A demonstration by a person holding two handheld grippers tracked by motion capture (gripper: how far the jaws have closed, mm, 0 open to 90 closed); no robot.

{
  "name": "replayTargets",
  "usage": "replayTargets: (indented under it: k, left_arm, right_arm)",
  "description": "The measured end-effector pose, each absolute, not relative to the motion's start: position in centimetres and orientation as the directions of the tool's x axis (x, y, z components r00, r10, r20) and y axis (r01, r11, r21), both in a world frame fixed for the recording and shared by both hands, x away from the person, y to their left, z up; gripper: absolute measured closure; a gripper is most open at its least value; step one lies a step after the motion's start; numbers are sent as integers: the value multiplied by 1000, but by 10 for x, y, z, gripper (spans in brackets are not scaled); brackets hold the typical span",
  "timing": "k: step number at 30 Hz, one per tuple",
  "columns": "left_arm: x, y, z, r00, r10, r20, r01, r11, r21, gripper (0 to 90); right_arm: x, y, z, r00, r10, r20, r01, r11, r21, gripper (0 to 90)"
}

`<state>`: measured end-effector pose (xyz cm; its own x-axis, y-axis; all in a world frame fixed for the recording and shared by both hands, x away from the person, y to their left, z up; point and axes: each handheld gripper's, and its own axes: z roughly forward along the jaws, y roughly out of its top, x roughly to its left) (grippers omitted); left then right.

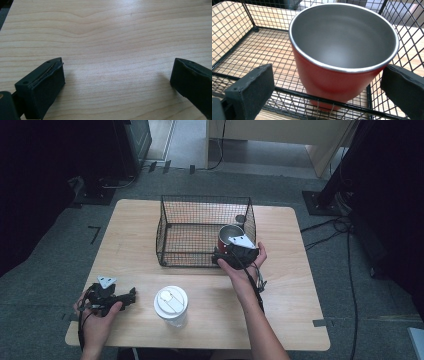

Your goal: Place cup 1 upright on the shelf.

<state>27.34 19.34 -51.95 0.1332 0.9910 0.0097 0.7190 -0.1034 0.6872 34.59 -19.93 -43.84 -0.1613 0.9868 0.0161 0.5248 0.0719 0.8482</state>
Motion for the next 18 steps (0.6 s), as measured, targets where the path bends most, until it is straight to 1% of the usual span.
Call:
replayTargets:
  k: [18]
  left_arm:
    - [274, 193, -520, 132, 991, 10, 718, -103, 689, 0]
  right_arm:
    - [316, -193, -427, -249, 968, 21, 471, 103, 876, 0]
